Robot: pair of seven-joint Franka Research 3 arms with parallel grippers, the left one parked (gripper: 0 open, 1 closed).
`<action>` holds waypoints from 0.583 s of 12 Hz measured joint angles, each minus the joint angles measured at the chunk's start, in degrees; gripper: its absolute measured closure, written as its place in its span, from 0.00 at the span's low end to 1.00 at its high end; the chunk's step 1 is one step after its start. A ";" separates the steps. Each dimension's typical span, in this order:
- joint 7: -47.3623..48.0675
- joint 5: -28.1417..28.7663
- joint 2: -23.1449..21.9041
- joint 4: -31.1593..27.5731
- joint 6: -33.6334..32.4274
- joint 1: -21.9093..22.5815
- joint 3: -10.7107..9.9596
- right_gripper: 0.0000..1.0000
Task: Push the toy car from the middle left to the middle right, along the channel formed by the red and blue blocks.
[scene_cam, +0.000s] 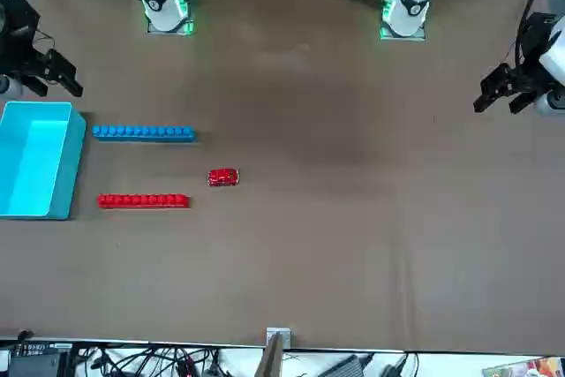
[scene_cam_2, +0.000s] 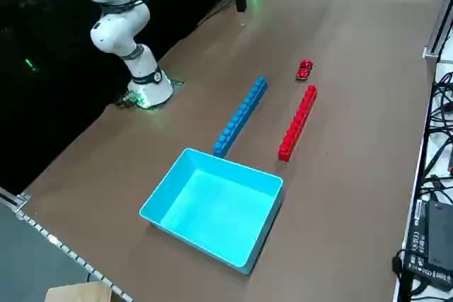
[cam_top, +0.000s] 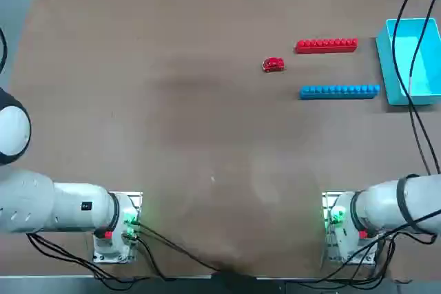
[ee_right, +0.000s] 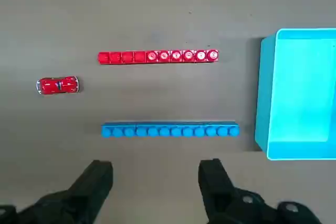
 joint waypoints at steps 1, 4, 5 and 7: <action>0.00 0.00 0.00 0.00 -0.02 0.00 0.01 0.00; 0.00 0.00 0.00 0.00 -0.04 0.00 0.01 0.00; 0.00 0.00 0.00 0.00 -0.04 0.00 0.01 0.00; 0.49 0.23 0.24 -0.03 -0.03 0.27 0.07 0.00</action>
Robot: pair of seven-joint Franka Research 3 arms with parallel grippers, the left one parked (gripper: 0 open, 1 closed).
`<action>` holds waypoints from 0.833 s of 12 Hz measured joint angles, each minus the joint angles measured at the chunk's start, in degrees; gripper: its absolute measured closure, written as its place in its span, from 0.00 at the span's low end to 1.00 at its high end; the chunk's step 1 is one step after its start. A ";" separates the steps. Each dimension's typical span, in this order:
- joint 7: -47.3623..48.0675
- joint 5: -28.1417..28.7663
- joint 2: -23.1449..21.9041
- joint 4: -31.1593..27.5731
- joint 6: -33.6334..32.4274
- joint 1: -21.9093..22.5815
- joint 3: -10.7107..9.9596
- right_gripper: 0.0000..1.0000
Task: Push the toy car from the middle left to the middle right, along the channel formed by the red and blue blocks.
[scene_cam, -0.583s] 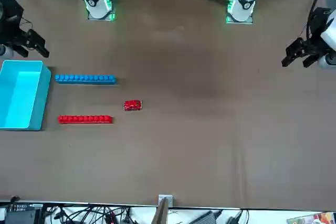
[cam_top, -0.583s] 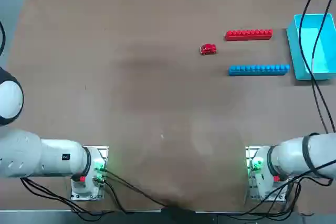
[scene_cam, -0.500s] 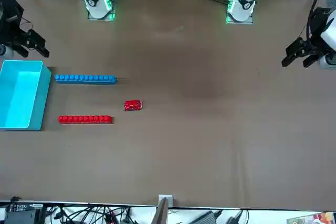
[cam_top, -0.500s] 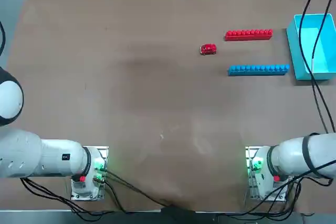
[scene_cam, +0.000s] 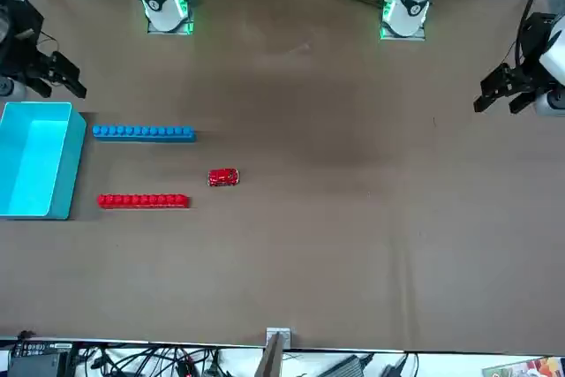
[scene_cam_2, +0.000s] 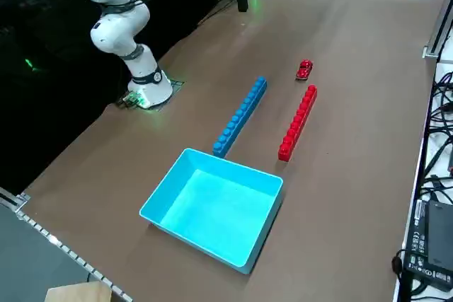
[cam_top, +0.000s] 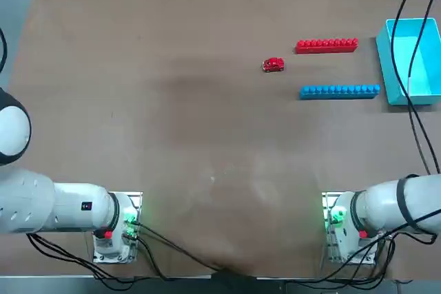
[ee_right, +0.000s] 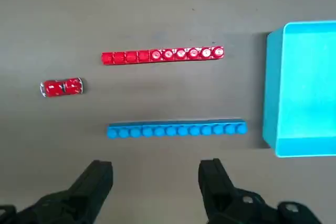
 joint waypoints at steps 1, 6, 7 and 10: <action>5.42 0.39 1.11 -0.36 0.94 1.55 0.20 0.00; 28.63 0.44 5.74 -6.34 12.39 9.60 0.79 0.00; 33.01 0.44 6.74 -7.73 14.52 11.00 0.83 0.00; 45.15 0.44 10.59 -10.30 20.88 14.75 0.86 0.00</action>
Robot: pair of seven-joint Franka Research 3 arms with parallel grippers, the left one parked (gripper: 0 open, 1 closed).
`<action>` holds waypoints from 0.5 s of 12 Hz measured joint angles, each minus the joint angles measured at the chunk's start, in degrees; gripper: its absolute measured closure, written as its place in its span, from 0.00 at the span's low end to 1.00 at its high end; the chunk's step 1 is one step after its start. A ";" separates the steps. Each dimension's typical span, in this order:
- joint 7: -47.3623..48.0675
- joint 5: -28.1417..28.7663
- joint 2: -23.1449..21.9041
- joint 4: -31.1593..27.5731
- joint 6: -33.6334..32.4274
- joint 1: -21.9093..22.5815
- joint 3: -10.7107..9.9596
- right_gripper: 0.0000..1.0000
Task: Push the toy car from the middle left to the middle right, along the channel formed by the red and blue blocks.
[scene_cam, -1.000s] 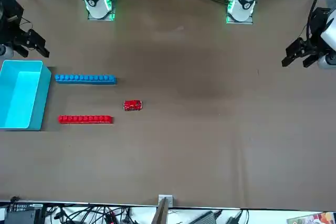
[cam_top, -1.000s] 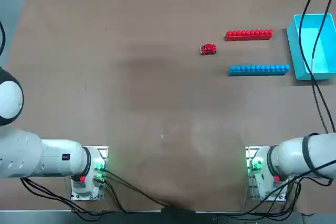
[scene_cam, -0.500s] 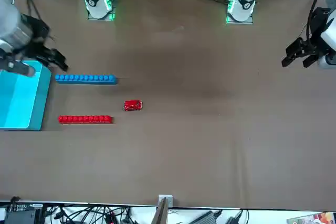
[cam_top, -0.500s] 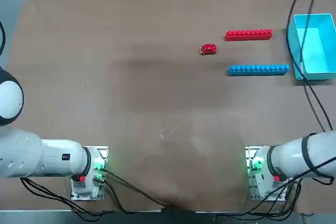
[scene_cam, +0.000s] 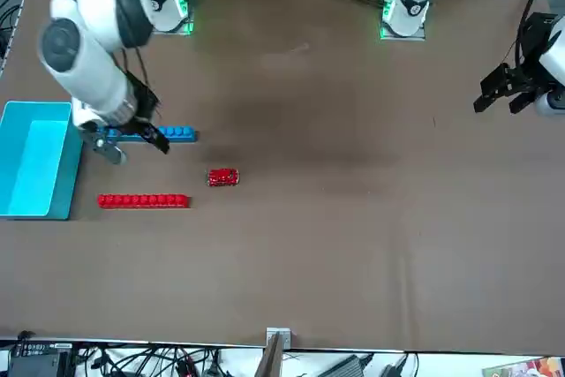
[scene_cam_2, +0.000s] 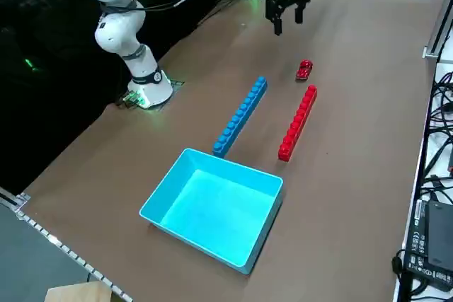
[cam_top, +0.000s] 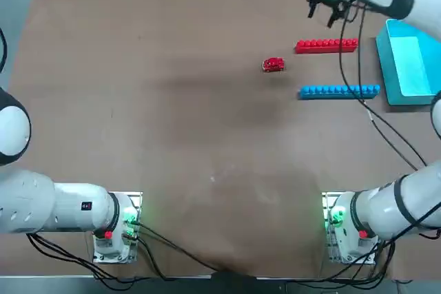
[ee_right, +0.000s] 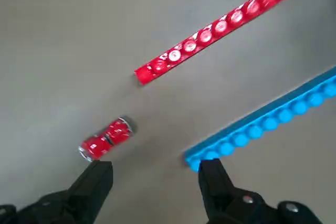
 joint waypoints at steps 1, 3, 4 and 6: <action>4.55 0.00 1.31 -0.82 2.96 1.28 0.03 0.00; 13.46 -0.01 3.74 -3.00 10.06 3.58 0.05 0.00; 17.74 -0.01 4.81 -4.32 13.37 4.41 0.05 0.00; 26.54 -0.03 6.36 -6.96 18.64 5.27 0.04 0.06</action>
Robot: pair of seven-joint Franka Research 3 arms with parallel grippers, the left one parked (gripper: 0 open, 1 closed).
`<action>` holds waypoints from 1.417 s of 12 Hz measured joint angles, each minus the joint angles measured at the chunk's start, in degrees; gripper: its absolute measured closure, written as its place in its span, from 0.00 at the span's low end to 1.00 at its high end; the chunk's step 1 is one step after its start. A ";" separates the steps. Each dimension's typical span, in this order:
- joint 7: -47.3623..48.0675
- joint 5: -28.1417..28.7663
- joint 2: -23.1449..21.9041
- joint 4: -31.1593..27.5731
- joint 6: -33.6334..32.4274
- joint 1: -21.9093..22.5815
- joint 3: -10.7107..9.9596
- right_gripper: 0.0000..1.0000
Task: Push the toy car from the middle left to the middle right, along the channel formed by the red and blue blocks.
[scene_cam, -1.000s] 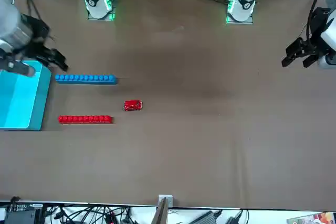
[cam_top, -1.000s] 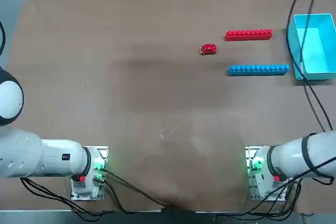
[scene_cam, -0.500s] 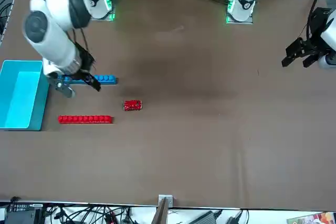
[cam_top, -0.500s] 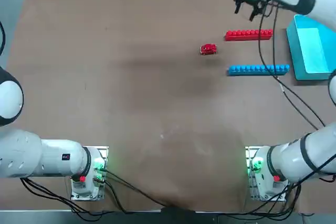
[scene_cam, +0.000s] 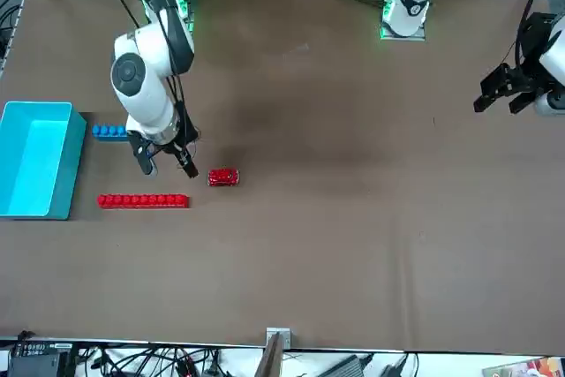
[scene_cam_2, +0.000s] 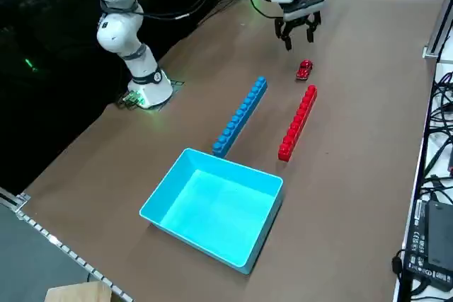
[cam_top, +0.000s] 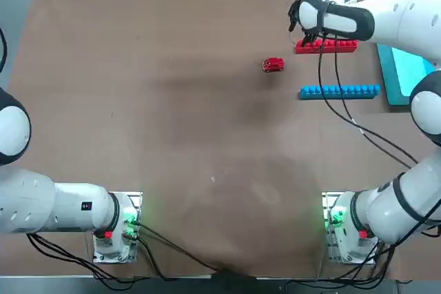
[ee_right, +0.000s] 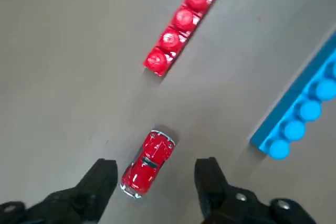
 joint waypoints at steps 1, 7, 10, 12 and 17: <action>4.31 0.00 0.49 -0.94 1.51 0.12 -0.01 0.08; 28.59 -0.10 4.98 -1.92 8.71 2.92 -0.01 0.18; 31.37 -0.10 8.03 -1.64 11.12 4.19 -0.01 0.22; 31.44 -0.11 9.70 -0.98 11.57 4.49 -0.05 0.22; 31.49 -1.65 13.03 0.52 12.22 5.31 -0.06 0.29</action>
